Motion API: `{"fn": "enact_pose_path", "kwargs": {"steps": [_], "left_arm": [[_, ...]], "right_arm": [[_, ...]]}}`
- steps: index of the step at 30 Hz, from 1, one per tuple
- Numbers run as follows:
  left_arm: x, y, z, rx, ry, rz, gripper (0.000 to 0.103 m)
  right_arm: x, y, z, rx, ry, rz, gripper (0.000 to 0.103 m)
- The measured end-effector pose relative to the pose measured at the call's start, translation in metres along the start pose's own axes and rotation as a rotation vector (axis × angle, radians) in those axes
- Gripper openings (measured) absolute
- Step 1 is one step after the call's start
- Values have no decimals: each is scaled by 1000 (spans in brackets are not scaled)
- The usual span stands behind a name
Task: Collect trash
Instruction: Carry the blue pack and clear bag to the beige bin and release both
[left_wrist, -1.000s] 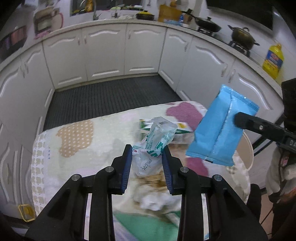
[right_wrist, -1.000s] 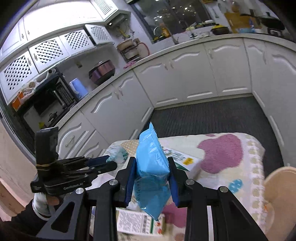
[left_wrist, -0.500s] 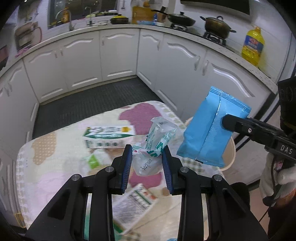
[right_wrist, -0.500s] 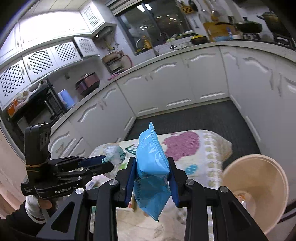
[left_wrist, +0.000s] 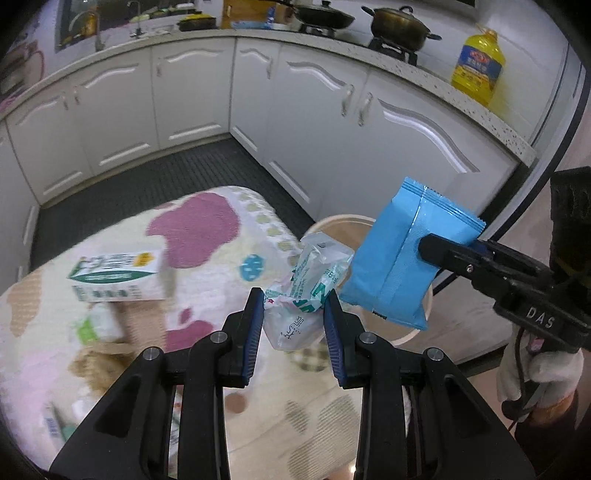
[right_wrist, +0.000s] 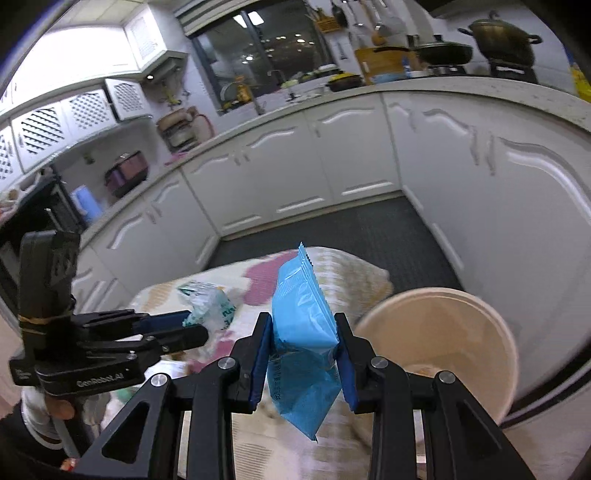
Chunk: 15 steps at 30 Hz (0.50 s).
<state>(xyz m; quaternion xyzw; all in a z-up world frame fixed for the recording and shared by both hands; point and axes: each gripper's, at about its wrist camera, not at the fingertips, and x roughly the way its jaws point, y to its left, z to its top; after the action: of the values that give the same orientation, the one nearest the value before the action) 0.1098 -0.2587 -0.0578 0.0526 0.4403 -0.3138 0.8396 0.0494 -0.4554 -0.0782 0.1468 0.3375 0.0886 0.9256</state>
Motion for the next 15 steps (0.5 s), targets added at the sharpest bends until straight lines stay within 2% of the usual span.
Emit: {"fn": "enact_pose_path", "kwargs": {"steps": [6,15], "left_arm": [[38,-17,7,-36,52,-46,29],[81,-41,9,-80,88,-93,30]], "right_arm": [[3,-37,-11,38,19,-101,32],[29,-78,-33,84,93,-186,32]]}}
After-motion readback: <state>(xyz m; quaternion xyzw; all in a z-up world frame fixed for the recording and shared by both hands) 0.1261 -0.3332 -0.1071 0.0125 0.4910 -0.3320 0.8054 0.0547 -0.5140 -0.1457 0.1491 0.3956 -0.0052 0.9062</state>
